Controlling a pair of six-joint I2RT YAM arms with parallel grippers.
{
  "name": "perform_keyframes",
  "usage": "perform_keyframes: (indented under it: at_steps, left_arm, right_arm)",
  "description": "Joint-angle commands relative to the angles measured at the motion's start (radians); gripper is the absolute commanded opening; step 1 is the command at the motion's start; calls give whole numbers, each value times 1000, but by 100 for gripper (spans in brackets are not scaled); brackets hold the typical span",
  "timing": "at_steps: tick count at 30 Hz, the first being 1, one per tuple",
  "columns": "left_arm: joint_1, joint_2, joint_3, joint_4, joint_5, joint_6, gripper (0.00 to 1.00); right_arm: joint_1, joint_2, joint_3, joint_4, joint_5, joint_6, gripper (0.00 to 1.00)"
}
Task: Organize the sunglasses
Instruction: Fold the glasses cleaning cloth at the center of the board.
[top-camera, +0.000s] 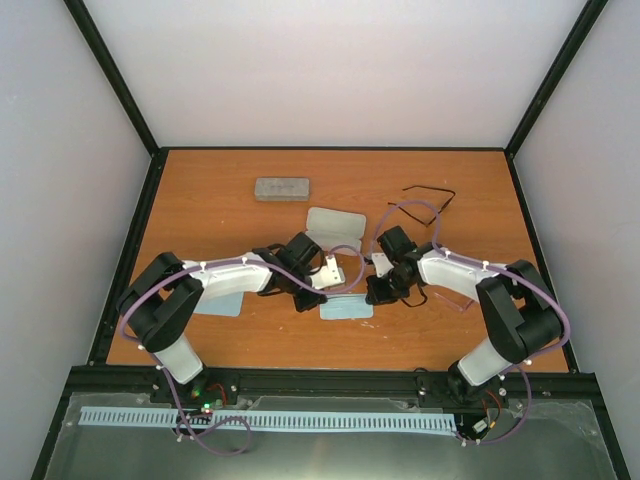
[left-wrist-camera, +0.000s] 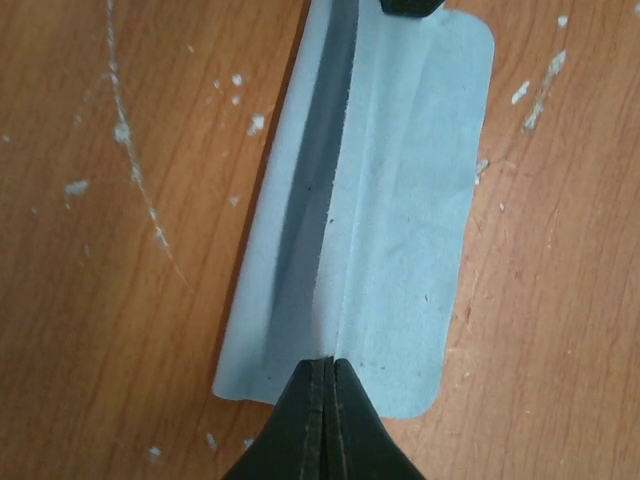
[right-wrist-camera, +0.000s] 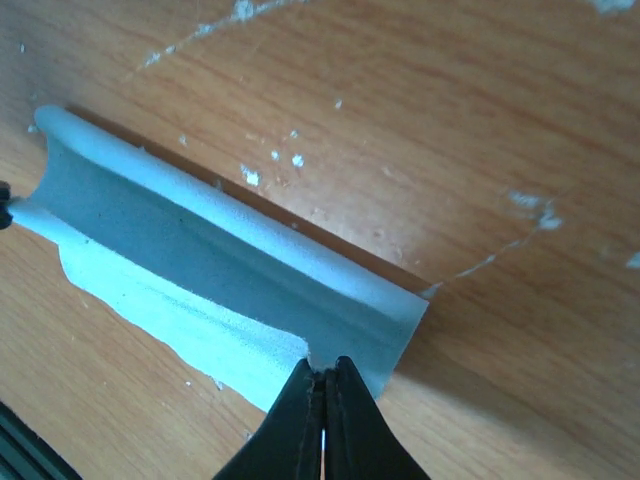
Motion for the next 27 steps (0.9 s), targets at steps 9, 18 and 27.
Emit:
perform_keyframes:
  at_steps: [9, 18, 27]
  left_arm:
    - [-19, -19, -41, 5, -23, 49, 4]
    - [-69, -56, -87, 42, -69, 51, 13]
    - [-100, -94, -150, 104, -164, 89, 23]
  right_arm:
    - [12, -50, -51, 17, -79, -2, 32]
    - [11, -138, -71, 43, 0, 66, 35]
    - [11, -129, -55, 75, 90, 131, 46]
